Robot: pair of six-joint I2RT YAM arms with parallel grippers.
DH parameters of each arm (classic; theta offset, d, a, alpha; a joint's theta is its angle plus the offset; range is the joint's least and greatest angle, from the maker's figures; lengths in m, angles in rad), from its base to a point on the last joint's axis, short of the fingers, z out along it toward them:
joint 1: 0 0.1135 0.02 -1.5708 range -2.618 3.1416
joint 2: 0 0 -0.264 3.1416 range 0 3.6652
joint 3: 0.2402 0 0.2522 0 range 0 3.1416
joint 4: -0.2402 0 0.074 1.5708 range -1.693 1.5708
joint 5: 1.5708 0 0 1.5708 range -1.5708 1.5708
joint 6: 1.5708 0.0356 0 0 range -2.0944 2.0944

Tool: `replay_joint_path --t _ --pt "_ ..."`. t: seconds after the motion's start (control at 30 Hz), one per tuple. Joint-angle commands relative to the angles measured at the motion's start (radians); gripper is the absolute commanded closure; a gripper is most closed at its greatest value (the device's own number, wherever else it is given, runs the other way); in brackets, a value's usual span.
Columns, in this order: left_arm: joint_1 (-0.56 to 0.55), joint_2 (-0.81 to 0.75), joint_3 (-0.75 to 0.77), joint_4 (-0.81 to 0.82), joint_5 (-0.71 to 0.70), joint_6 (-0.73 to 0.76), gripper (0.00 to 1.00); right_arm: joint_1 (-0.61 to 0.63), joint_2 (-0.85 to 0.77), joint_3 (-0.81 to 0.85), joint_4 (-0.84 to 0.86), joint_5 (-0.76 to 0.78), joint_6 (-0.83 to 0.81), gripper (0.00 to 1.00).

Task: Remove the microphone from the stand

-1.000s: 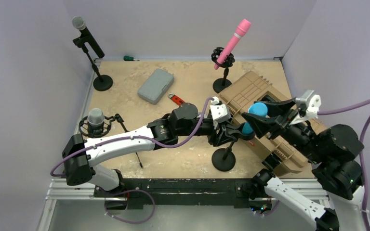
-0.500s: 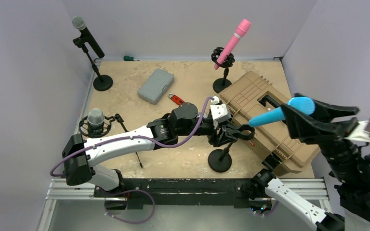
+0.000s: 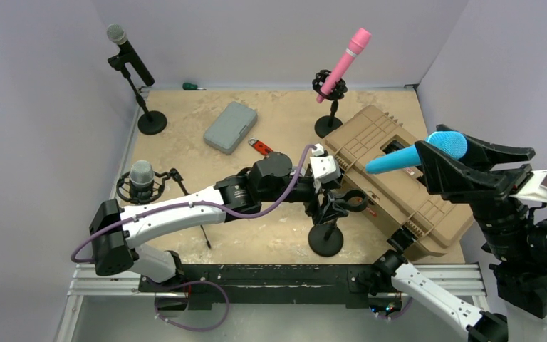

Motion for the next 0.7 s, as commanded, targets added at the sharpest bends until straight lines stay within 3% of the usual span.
replay_joint_path --t 0.0,0.07,0.13,0.37,0.67 --pt "-0.001 -0.051 0.058 -0.081 -0.015 0.010 0.17 -0.002 0.017 -0.018 0.062 -0.037 0.014 1.00" --pt "0.000 -0.079 0.077 -0.118 -0.040 0.018 0.05 -0.003 0.016 -0.027 0.078 -0.052 0.031 1.00" --pt "-0.001 -0.116 0.096 -0.144 -0.067 0.037 0.01 -0.002 0.019 -0.037 0.093 -0.053 0.053 1.00" --pt "-0.001 -0.221 0.173 -0.186 -0.287 0.050 0.00 -0.003 0.029 -0.117 0.184 -0.121 0.144 1.00" --pt "-0.001 -0.162 0.267 -0.202 -0.245 0.026 0.00 -0.002 0.077 -0.259 0.355 -0.276 0.311 1.00"
